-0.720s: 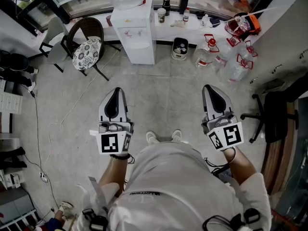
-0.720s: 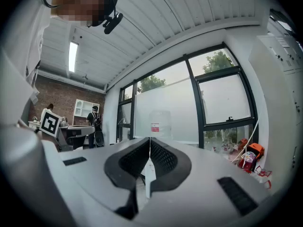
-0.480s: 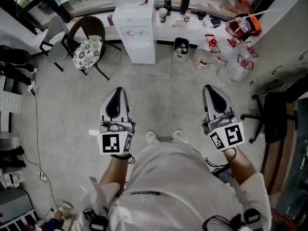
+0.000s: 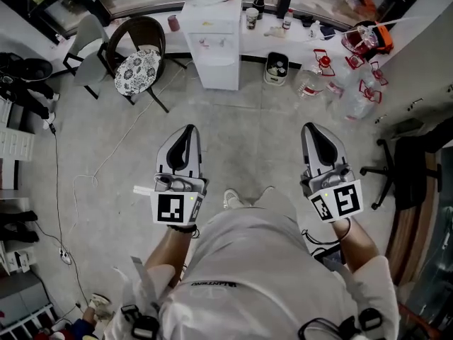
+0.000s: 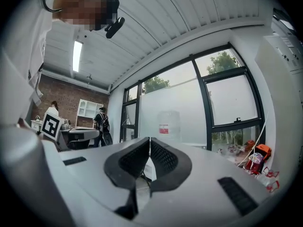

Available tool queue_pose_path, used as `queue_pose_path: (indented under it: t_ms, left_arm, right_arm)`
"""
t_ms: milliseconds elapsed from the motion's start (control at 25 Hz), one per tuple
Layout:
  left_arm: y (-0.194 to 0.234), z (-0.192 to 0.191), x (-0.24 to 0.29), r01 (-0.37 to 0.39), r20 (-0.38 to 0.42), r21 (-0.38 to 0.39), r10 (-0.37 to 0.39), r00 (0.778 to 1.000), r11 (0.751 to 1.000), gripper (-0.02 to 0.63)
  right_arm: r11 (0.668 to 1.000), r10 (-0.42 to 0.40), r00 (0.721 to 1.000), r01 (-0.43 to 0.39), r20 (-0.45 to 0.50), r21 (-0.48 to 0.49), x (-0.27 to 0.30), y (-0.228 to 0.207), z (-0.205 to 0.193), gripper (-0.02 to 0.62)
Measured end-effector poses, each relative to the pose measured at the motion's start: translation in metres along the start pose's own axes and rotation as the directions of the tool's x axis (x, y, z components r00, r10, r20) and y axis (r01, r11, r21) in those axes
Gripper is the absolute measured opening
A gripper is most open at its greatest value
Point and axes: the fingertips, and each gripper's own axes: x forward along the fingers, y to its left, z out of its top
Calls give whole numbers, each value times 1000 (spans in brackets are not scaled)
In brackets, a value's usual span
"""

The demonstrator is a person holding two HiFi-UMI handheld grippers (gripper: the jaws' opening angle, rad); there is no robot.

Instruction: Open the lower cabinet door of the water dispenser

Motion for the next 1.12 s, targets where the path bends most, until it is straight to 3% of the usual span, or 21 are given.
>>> queue_pose_path:
  t_ms: [240,600,1120]
  left_arm:
    - [16,-14,6,14,-32,-13,-15,999,1000,2]
    - [29,-22,49,7,-32,-18,-7,999,1000,2]
    - [46,-55,180,-76,-68,-9,75,995,997,2]
  right_arm:
    - [1000,14,1000,-14,-23,-1,22,7,-7,20]
    - [999,40,999,-40,-31,-2,67,-18,-15,20]
    - [990,133,990,-131,-49,42,175,-122,-51,20]
